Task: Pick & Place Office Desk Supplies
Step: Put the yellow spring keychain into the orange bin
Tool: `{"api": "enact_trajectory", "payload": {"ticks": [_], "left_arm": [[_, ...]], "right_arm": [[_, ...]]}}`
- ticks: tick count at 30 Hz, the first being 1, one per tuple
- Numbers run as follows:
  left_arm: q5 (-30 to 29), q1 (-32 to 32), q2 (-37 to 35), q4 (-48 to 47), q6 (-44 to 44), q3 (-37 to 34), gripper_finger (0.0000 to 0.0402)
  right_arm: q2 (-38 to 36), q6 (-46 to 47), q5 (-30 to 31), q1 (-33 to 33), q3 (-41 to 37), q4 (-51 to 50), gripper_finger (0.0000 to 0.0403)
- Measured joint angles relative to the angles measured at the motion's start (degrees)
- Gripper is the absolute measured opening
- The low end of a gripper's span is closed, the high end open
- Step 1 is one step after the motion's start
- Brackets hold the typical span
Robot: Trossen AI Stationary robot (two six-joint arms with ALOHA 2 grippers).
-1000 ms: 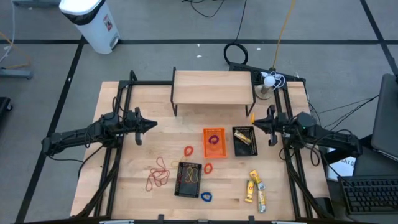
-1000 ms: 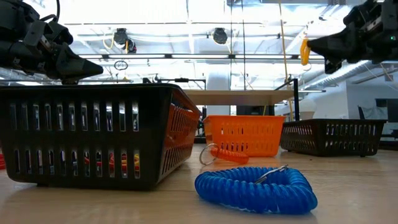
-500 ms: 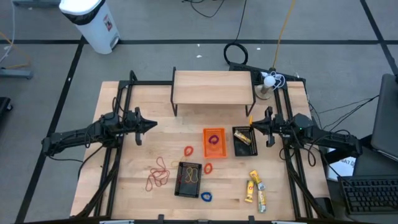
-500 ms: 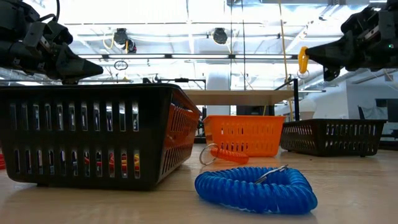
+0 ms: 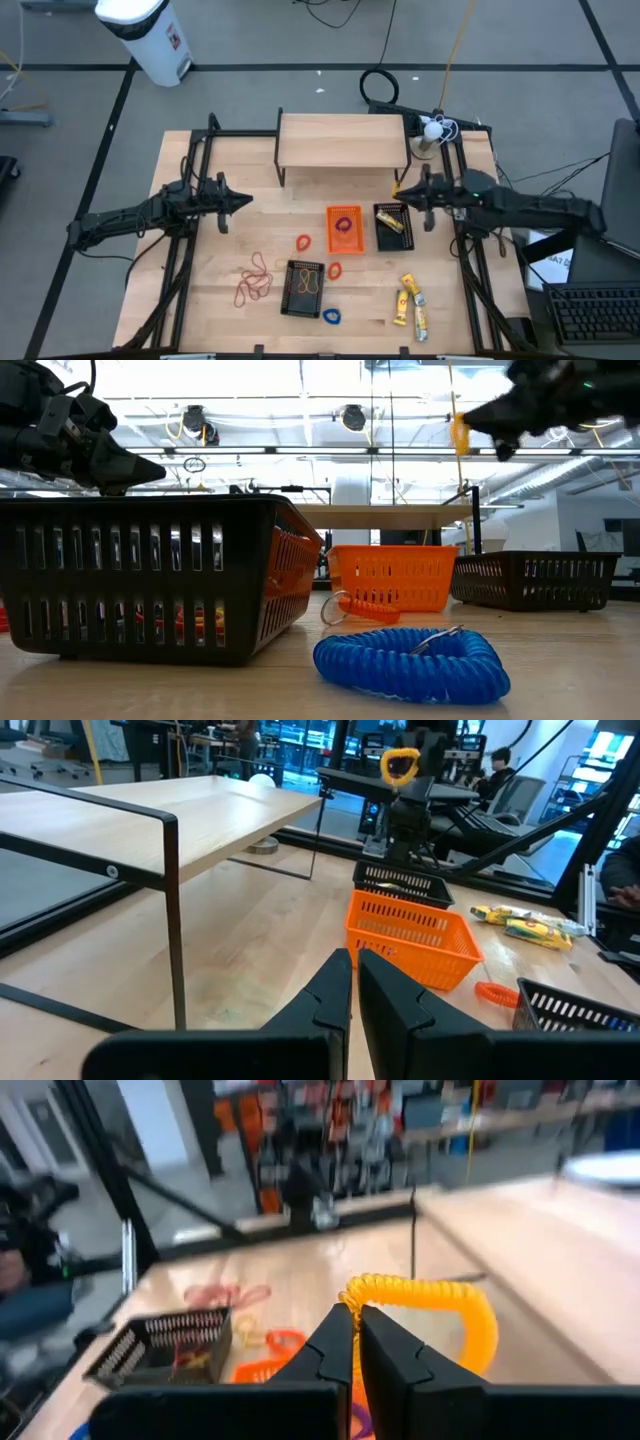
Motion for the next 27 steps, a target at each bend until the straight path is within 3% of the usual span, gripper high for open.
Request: {"api": "enact_trajectory", "payload": {"ticks": [7,12,19,27], "left_arm": [[-0.08,0.00,0.00,-0.02,0.00,0.00,0.0021],[0.04,0.00,0.00,-0.09,-0.02,0.00,0.0021],[0.04,0.00,0.00,-0.11,-0.04,0.00,0.0021],[0.02,0.00,0.00,-0.11,-0.04,0.00,0.0021]], "right_arm": [[30.67,-0.63,0.05,3.76,15.11,-5.96,0.0001],[46.27,-1.51,0.08,6.43,25.63,-10.21,0.0001],[57.65,-1.72,4.11,8.33,35.68,-21.53,0.0002],[62.93,-1.22,2.22,9.47,37.61,-23.27,0.0002]]}}
